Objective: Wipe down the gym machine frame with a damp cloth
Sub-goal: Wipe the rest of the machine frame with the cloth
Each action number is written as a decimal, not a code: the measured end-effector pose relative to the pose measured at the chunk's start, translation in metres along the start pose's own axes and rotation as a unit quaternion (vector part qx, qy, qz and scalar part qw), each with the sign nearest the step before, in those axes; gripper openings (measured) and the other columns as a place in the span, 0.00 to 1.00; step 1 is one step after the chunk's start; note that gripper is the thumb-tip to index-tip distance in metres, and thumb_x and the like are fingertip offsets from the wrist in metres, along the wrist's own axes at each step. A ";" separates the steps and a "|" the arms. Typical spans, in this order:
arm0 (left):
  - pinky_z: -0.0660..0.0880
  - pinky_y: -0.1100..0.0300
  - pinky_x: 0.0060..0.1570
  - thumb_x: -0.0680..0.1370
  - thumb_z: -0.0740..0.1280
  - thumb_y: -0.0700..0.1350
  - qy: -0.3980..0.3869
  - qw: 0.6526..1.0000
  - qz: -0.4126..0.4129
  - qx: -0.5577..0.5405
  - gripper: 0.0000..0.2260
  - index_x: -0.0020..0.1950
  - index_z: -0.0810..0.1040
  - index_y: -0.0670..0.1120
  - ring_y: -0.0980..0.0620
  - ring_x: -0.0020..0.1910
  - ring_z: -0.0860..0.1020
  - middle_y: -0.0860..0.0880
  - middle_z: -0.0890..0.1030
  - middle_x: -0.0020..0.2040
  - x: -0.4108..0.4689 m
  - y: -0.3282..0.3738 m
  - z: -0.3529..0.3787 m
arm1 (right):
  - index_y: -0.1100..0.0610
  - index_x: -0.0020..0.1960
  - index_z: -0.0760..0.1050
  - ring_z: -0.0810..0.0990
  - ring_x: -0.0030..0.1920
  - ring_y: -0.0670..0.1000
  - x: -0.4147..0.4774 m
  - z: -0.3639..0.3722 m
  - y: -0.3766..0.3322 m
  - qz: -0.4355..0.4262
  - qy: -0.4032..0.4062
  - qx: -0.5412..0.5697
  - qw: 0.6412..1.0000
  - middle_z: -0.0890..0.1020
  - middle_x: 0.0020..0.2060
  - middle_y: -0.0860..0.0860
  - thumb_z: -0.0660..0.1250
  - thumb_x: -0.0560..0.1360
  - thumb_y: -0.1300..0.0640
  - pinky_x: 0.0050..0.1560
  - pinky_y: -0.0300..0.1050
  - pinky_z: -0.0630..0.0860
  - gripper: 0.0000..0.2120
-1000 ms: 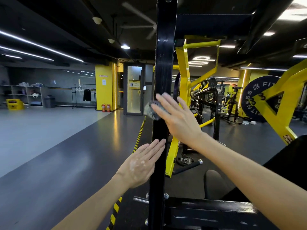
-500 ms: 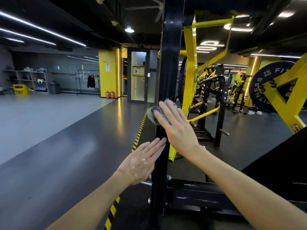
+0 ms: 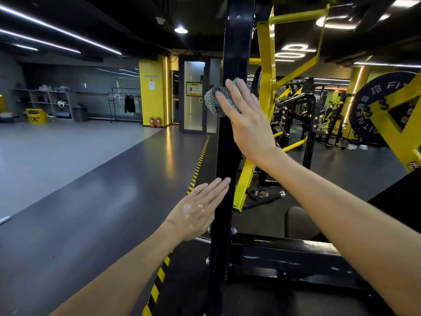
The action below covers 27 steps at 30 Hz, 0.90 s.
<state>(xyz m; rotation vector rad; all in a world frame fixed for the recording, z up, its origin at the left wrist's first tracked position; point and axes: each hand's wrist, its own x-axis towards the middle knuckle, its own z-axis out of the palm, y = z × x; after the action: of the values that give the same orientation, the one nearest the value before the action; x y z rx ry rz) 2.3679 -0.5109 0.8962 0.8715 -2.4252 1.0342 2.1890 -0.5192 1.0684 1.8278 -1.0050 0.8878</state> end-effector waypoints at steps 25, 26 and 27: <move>0.77 0.63 0.52 0.79 0.68 0.43 0.138 0.812 -0.286 -0.490 0.07 0.52 0.85 0.45 0.63 0.46 0.82 0.55 0.86 0.45 0.011 0.042 -0.078 | 0.56 0.62 0.78 0.83 0.49 0.48 -0.128 -0.047 -0.051 0.504 -0.070 0.632 0.584 0.84 0.53 0.55 0.62 0.78 0.72 0.48 0.43 0.81 0.18; 0.77 0.64 0.52 0.78 0.70 0.44 0.130 0.779 -0.329 -0.518 0.05 0.50 0.85 0.46 0.65 0.45 0.82 0.56 0.86 0.44 0.017 0.045 -0.083 | 0.60 0.64 0.76 0.83 0.46 0.51 -0.125 -0.054 -0.049 0.527 -0.070 0.684 0.500 0.84 0.52 0.57 0.60 0.79 0.70 0.40 0.43 0.80 0.16; 0.76 0.66 0.51 0.78 0.72 0.46 0.129 0.744 -0.359 -0.548 0.04 0.49 0.84 0.47 0.66 0.45 0.82 0.57 0.85 0.44 0.022 0.048 -0.089 | 0.62 0.65 0.74 0.82 0.45 0.52 -0.125 -0.060 -0.048 0.535 -0.068 0.715 0.445 0.83 0.52 0.59 0.59 0.80 0.69 0.36 0.42 0.77 0.16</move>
<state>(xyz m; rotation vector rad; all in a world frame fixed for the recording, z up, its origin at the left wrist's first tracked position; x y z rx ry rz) 2.3273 -0.4279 0.9422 0.9279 -1.6743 -0.5305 2.1678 -0.4143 0.9683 2.2554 -1.7811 3.2090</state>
